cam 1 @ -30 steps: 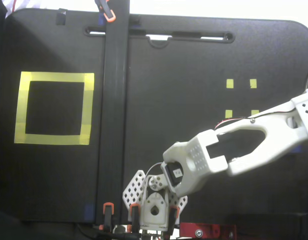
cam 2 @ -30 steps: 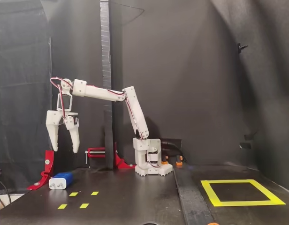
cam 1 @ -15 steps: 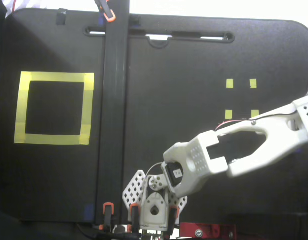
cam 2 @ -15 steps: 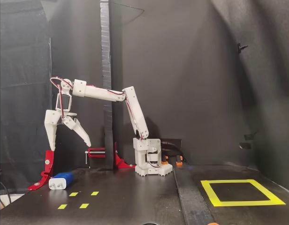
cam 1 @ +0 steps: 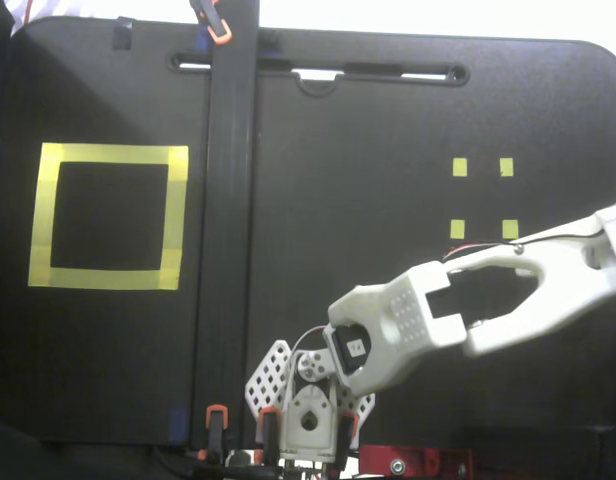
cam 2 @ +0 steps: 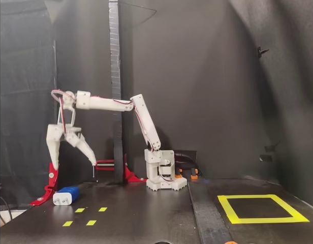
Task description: Grasp the block and place it in the designated area.
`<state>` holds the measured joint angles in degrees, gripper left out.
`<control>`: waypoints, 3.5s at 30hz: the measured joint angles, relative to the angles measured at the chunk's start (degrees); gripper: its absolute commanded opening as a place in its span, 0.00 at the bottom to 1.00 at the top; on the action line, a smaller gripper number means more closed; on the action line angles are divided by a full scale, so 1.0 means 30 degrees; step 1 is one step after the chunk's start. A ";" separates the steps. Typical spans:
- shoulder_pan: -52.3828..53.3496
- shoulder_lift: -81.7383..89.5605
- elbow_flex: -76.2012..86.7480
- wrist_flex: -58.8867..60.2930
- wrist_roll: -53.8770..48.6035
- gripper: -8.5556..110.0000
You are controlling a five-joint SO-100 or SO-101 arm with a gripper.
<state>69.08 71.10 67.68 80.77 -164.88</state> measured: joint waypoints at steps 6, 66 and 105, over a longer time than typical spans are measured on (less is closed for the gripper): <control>0.0000 0.0000 0.2109 -0.2051 0.0000 0.49; 0.0117 -0.2227 0.6357 -0.8584 0.0381 0.49; -0.0176 -0.2197 0.6621 -0.8057 0.0498 0.27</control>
<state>68.55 64.51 87.54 56.60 -163.39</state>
